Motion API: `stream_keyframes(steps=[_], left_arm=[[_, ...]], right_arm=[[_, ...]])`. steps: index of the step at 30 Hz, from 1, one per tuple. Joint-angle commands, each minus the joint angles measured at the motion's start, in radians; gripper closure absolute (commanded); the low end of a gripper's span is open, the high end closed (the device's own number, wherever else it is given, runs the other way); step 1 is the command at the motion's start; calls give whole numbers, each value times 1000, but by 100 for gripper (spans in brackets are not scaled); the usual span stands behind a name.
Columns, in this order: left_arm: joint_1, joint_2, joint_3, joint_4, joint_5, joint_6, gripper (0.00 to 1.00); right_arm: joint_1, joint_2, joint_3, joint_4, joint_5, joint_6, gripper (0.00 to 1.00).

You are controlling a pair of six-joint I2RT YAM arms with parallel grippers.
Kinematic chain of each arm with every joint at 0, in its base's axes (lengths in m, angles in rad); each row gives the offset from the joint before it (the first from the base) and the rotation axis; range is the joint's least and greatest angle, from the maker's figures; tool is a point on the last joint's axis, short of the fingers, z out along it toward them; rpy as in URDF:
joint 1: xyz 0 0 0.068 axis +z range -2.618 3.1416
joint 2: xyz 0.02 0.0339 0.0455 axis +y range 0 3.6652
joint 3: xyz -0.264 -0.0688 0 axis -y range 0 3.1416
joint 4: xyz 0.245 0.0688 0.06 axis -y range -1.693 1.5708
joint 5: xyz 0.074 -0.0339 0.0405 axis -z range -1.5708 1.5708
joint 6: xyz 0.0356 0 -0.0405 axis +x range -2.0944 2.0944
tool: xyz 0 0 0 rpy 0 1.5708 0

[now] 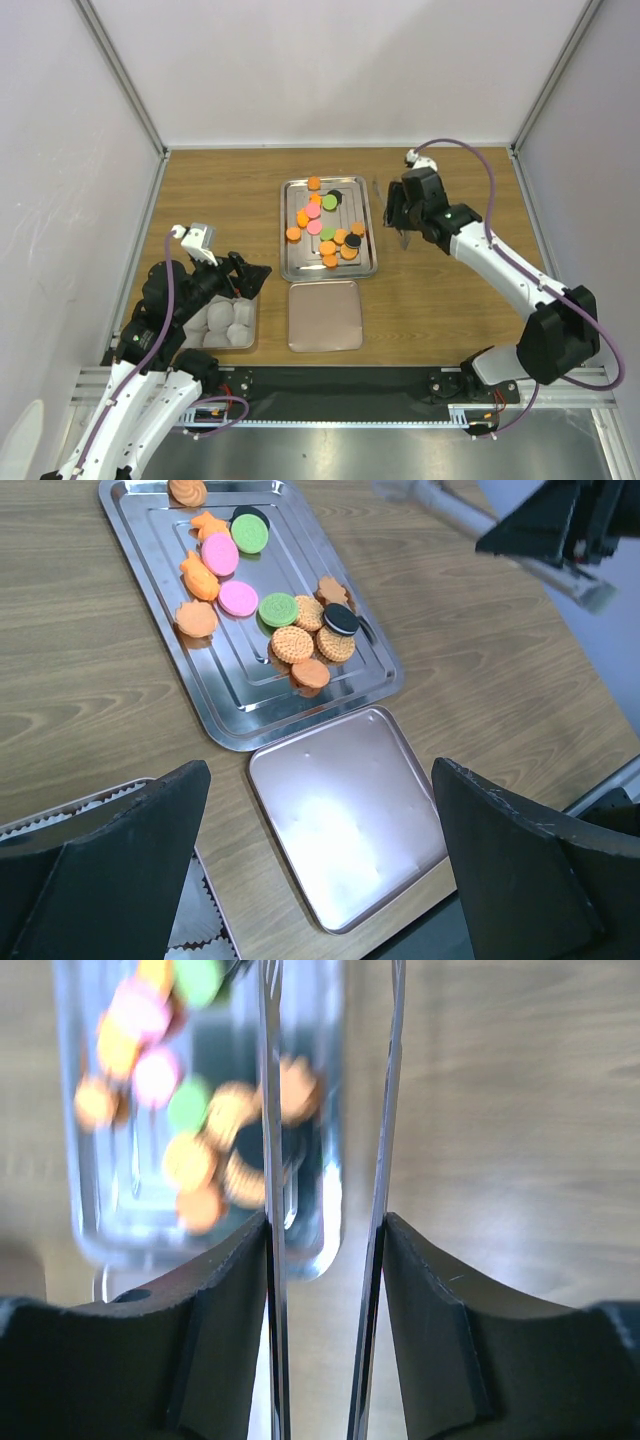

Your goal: Pack the cookies

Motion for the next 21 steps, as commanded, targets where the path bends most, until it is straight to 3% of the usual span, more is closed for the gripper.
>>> stream_keyframes(steps=[1,9,21], left_arm=[[-6,-1,-1,28,-15,16,0],[-6,-9,-1,28,-18,14,0],[-6,-6,-1,28,-13,14,0]], right_arm=[[67,-79,-15,-63,-38,-26,48],[195,-156,-52,-161,-40,-24,48],[239,-122,-109,-132,-18,-10,44]])
